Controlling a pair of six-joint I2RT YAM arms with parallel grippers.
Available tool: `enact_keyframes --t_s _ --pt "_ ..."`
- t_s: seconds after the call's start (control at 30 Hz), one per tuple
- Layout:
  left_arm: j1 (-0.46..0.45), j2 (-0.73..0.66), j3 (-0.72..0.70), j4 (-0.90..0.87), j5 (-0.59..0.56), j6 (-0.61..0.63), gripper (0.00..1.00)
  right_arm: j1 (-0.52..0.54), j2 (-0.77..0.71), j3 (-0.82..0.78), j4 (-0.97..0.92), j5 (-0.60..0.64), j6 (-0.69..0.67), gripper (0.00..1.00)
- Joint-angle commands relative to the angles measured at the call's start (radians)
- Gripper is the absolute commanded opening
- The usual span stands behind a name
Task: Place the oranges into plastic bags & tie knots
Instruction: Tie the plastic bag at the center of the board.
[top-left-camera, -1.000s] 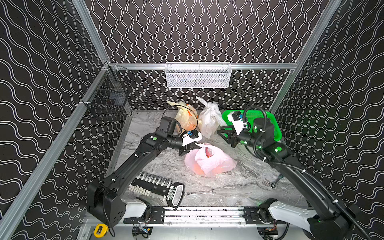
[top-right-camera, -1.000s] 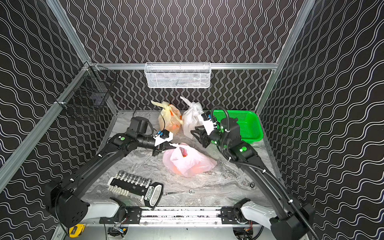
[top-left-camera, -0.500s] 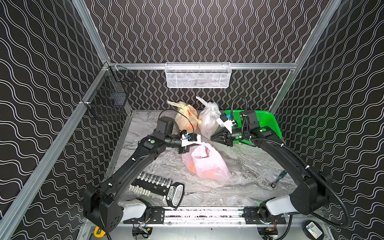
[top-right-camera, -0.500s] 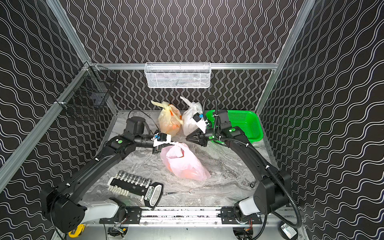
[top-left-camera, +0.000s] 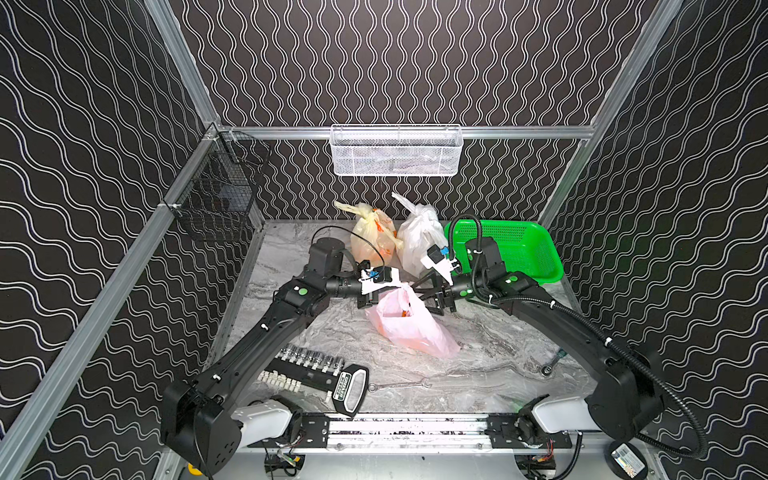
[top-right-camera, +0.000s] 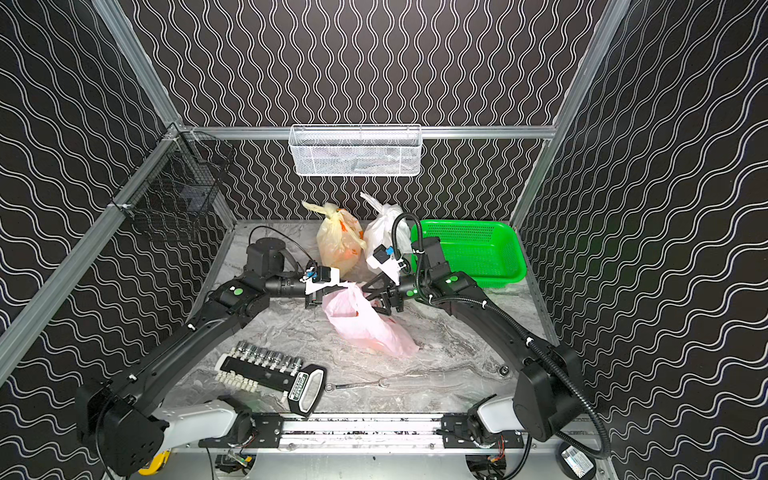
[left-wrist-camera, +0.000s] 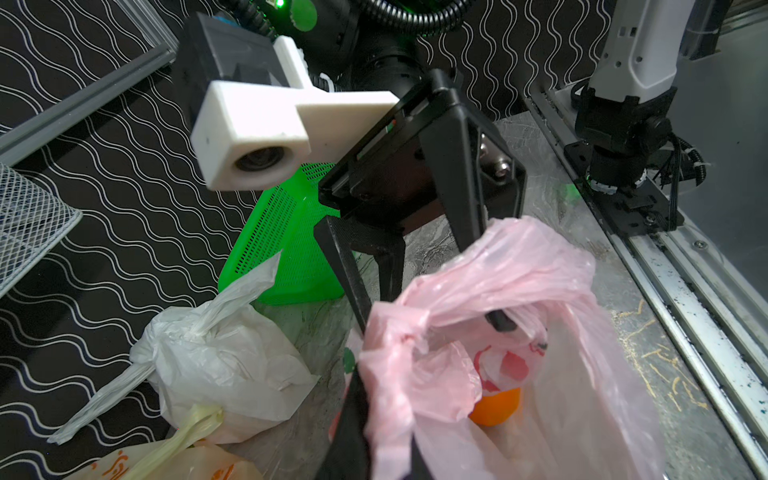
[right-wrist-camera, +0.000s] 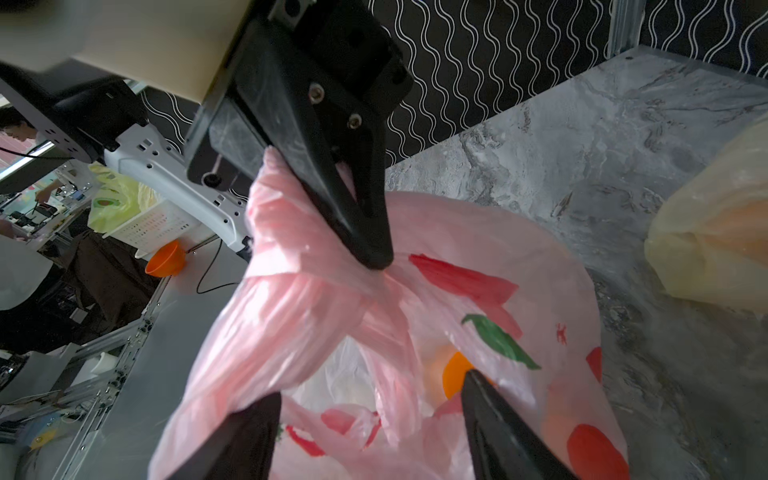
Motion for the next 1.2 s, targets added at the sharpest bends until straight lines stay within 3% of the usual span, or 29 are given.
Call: enact_keyframes --t_s 0.0,0.13,0.3,0.6,0.73,0.83,1.17 --pt "0.003 -0.011 -0.007 0.059 -0.001 -0.055 0.0 0.024 0.003 -0.011 0.139 0.026 0.068 0.7" --pt "0.002 -0.019 -0.006 0.062 -0.015 -0.096 0.0 0.056 0.013 -0.027 0.211 0.09 0.117 0.7" --pt "0.001 -0.037 -0.01 0.083 -0.042 -0.175 0.0 0.087 0.018 -0.04 0.244 0.255 0.15 0.72" --pt "0.001 -0.064 -0.026 0.043 -0.018 -0.258 0.0 0.109 -0.072 -0.128 0.37 0.599 0.195 0.47" --pt "0.001 -0.069 -0.028 0.017 -0.015 -0.262 0.0 0.111 -0.077 -0.128 0.365 0.588 0.174 0.39" --pt "0.0 -0.067 -0.025 0.01 -0.014 -0.266 0.0 0.115 -0.072 -0.125 0.358 0.56 0.161 0.26" --pt "0.001 -0.044 -0.009 -0.009 -0.046 -0.307 0.0 0.118 -0.094 -0.135 0.37 0.442 0.117 0.08"
